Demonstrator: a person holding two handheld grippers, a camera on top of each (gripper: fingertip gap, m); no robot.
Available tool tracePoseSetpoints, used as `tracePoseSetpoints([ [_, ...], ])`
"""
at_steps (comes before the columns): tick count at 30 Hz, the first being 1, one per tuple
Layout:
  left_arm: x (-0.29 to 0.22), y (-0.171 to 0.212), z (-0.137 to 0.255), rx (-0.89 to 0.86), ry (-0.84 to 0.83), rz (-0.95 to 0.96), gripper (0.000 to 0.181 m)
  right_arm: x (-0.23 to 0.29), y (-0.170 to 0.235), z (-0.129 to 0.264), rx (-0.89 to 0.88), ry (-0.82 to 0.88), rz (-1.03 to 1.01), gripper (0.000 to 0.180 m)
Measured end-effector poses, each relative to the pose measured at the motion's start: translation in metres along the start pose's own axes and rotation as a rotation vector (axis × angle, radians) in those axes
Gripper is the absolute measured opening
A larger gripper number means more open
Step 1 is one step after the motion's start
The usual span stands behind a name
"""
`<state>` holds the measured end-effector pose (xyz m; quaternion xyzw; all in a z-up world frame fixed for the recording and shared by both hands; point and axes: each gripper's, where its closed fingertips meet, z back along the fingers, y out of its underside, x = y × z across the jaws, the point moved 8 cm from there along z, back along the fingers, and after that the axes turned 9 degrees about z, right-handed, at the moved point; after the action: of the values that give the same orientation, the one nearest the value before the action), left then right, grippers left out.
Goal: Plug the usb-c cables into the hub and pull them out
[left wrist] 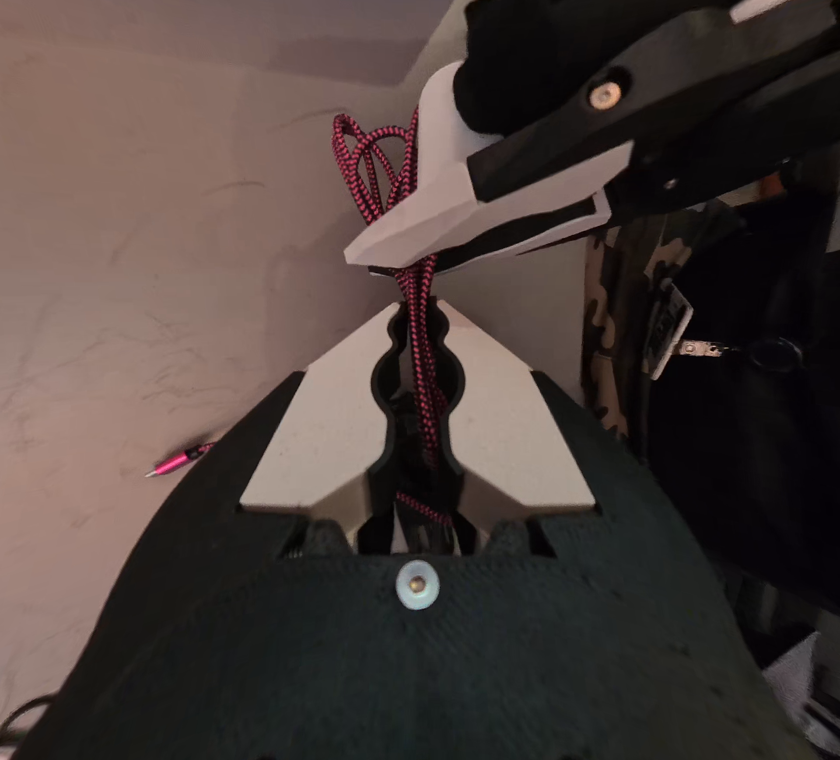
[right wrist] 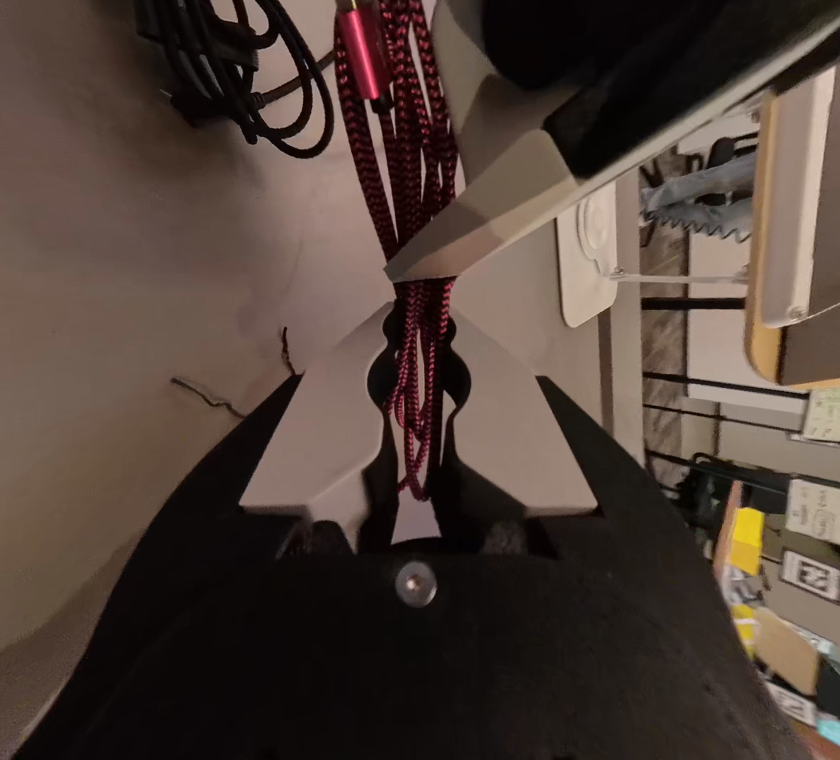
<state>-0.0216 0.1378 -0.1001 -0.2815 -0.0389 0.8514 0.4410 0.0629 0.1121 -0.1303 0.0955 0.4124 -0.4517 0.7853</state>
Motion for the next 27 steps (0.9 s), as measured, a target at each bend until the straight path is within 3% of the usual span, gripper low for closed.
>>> tracePoseSetpoints([
  [2, -0.005, 0.0, 0.002, -0.013, -0.053, -0.034, 0.015, -0.003, 0.003, 0.001, -0.001, -0.031, -0.053, 0.006],
  [4, -0.015, -0.002, 0.011, -0.068, -0.12, -0.089, 0.035, -0.006, 0.007, 0.001, 0.033, -0.046, -0.076, 0.006],
  [7, -0.032, -0.001, 0.026, -0.168, -0.337, -0.234, 0.056, -0.007, 0.014, 0.0, 0.031, -0.108, -0.146, 0.005],
  [10, -0.047, 0.004, 0.019, -0.163, -0.519, -0.362, 0.066, -0.011, 0.016, 0.002, 0.03, -0.148, -0.196, 0.005],
  [15, -0.044, 0.007, 0.001, -0.218, -0.69, -0.432, 0.052, -0.016, 0.011, 0.009, 0.094, -0.094, -0.13, 0.005],
  [17, -0.041, 0.008, -0.002, -0.234, -0.645, -0.388, 0.046, -0.013, 0.004, 0.015, 0.112, -0.019, -0.075, 0.005],
  [18, -0.04, 0.01, -0.003, -0.252, -0.618, -0.387, 0.032, -0.012, 0.0, 0.019, 0.118, 0.022, -0.041, 0.005],
  [21, -0.037, 0.014, -0.003, -0.298, -0.474, -0.296, 0.018, -0.008, -0.008, 0.029, 0.144, 0.17, 0.081, 0.004],
  [24, -0.033, 0.017, 0.002, -0.327, -0.318, -0.198, 0.012, -0.005, -0.01, 0.034, 0.121, 0.25, 0.161, 0.003],
  [27, -0.031, 0.019, 0.003, -0.299, -0.271, -0.159, 0.006, -0.005, -0.012, 0.034, 0.113, 0.277, 0.204, 0.003],
])
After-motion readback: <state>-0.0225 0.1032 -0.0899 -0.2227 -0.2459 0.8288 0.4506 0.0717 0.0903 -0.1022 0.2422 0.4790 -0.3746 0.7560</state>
